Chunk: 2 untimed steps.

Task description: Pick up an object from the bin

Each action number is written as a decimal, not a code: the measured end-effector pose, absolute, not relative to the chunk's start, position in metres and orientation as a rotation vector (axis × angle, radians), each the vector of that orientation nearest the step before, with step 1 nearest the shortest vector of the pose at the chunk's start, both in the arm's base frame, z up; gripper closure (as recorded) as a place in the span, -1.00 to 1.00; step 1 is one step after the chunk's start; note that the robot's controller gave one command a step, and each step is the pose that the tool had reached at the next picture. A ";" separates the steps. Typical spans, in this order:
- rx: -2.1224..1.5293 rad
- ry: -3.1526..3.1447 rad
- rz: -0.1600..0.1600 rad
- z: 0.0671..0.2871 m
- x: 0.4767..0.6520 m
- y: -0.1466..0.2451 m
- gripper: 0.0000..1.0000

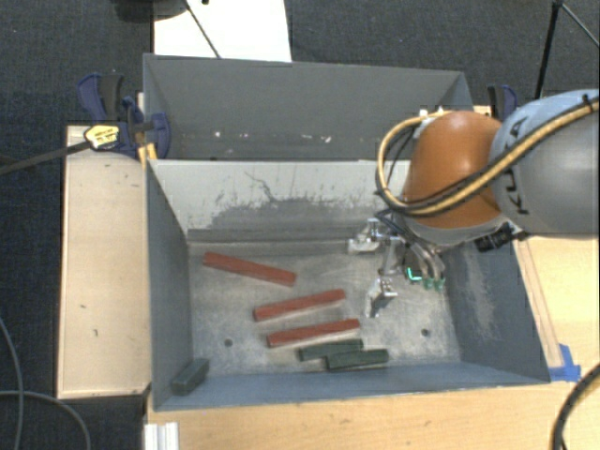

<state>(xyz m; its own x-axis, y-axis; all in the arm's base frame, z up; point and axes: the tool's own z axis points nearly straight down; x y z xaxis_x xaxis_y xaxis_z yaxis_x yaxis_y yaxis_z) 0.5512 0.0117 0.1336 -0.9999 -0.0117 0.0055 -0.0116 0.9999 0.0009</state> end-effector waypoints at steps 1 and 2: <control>0.018 -3.139 -0.001 0.136 0.552 0.012 -1.00; 0.035 -3.146 0.000 0.138 0.554 0.020 -1.00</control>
Offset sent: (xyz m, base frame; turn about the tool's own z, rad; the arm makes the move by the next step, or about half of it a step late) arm 0.0026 0.0161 0.0051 -0.0133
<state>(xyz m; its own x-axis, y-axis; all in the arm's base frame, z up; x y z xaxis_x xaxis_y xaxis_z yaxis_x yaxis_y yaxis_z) 0.5540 0.0202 0.1385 -0.9997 -0.0224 -0.0043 -0.0224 0.9997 0.0003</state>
